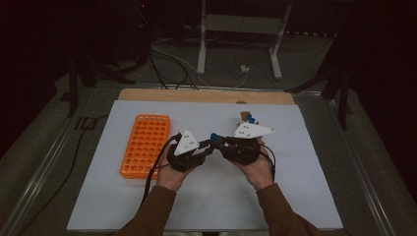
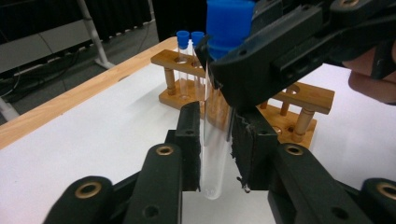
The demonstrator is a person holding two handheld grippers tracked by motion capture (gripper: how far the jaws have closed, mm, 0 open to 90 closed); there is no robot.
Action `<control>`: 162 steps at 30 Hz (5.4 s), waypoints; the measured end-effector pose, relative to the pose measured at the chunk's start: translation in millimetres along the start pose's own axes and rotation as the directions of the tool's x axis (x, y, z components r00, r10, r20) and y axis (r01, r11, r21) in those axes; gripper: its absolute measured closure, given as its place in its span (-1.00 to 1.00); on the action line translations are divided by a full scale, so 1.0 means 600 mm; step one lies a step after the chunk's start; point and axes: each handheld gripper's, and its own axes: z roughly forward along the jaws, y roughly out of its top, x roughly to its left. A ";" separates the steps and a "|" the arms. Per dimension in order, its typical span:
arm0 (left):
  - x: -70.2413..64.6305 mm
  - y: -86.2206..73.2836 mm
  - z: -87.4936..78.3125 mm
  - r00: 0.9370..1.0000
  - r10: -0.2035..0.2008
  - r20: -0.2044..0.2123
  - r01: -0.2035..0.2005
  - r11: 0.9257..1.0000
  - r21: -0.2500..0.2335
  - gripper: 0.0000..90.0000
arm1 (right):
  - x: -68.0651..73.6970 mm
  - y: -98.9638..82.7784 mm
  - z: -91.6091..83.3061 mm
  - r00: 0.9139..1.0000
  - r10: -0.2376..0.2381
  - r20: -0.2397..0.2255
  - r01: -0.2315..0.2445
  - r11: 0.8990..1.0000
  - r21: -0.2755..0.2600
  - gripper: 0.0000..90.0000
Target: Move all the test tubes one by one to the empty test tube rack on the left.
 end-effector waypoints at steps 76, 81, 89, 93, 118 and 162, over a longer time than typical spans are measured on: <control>0.080 -0.142 -0.201 0.959 -0.203 -0.199 0.202 0.979 -0.024 0.73 | -0.111 -0.135 -0.176 0.938 0.148 0.313 -0.126 0.988 -0.089 -1.00; 0.081 -0.155 -0.197 0.957 -0.206 -0.206 0.210 0.978 -0.003 0.73 | -0.114 -0.142 -0.177 0.937 0.153 0.313 -0.132 0.987 -0.089 -1.00; 0.081 -0.170 -0.186 0.959 -0.186 -0.215 0.199 0.979 0.044 0.73 | -0.112 -0.146 -0.176 0.937 0.155 0.314 -0.135 0.987 -0.086 -1.00; 0.080 -0.174 -0.179 0.960 -0.171 -0.221 0.194 0.977 0.084 0.73 | -0.110 -0.147 -0.175 0.939 0.147 0.310 -0.127 0.988 -0.082 -0.99; 0.071 -0.190 -0.160 0.960 -0.147 -0.239 0.198 0.959 0.205 0.73 | -0.106 -0.149 -0.168 0.943 0.142 0.302 -0.126 0.989 -0.071 -0.99; 0.096 -0.188 -0.224 0.891 -0.336 -0.305 0.310 0.942 -0.132 -0.98 | -0.136 -0.145 -0.085 0.944 0.106 0.313 -0.125 0.991 0.042 -0.09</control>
